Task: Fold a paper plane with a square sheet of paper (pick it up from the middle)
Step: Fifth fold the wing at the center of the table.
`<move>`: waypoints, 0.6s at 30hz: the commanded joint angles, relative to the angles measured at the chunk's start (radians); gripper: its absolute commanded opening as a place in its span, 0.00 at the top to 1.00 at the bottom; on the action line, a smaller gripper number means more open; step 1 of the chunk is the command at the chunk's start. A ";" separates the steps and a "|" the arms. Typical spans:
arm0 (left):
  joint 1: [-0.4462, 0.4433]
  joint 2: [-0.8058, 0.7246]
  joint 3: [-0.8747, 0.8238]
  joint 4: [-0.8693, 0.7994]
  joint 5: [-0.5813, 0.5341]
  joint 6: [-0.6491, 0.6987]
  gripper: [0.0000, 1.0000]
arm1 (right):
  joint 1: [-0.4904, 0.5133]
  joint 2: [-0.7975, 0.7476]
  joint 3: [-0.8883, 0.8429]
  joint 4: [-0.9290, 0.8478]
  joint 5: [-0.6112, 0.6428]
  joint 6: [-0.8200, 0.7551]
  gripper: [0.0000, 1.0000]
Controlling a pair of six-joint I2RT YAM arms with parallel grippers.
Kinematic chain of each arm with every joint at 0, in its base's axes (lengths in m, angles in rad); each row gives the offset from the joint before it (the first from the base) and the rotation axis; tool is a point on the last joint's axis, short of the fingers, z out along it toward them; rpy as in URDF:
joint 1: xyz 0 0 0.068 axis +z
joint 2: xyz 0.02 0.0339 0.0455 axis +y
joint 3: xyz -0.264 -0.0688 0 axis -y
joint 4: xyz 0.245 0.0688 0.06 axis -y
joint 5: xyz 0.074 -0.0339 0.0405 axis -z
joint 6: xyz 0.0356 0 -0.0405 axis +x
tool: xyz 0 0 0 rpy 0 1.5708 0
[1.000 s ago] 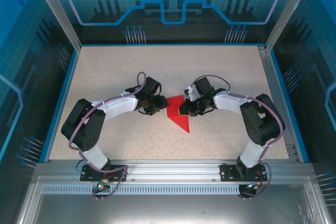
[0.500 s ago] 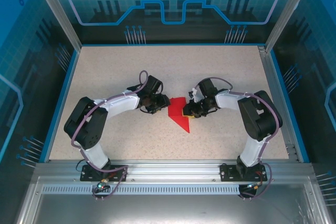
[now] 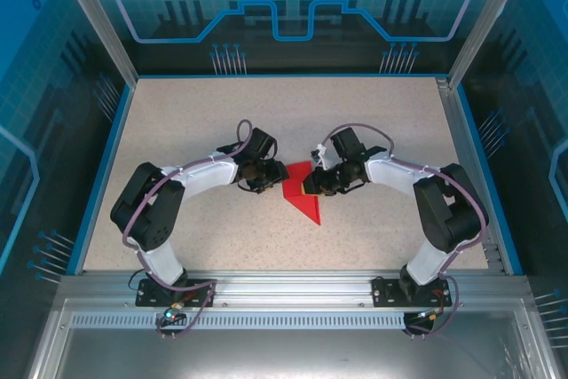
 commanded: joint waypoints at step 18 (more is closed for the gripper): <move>-0.012 0.027 0.043 -0.017 0.068 0.026 0.48 | -0.192 0.215 -0.163 0.245 -0.080 0.074 0.77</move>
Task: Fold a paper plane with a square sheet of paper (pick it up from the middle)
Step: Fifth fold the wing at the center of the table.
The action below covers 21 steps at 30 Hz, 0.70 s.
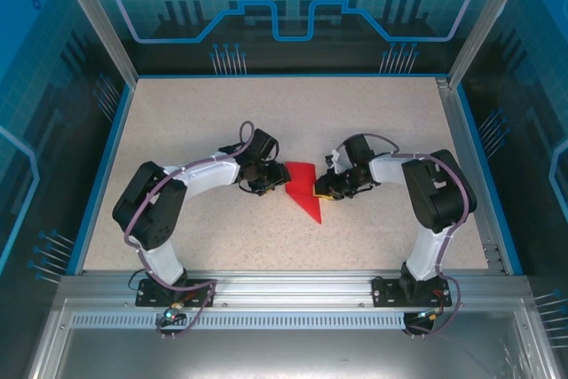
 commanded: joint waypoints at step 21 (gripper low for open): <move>-0.004 0.094 0.057 0.028 0.088 -0.045 0.48 | -0.022 0.012 0.025 -0.112 0.075 -0.062 0.78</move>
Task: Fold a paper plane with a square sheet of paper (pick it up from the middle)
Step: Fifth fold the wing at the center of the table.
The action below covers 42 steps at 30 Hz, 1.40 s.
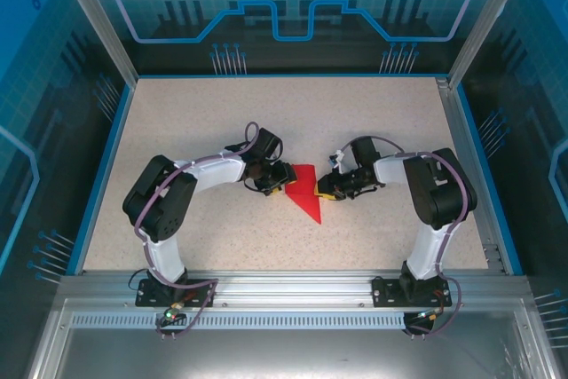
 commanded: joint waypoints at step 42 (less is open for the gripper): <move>0.019 0.034 0.021 0.115 0.121 -0.058 0.73 | 0.064 0.091 0.093 -0.208 0.298 -0.029 0.78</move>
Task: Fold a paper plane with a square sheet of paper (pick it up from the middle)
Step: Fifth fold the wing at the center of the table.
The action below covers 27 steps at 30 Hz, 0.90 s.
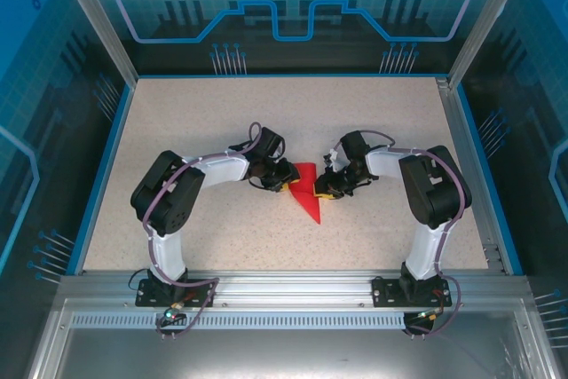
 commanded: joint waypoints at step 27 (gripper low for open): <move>0.012 -0.098 -0.020 0.003 0.007 -0.041 0.90 | 0.498 -0.436 -0.168 0.064 0.876 -0.115 0.48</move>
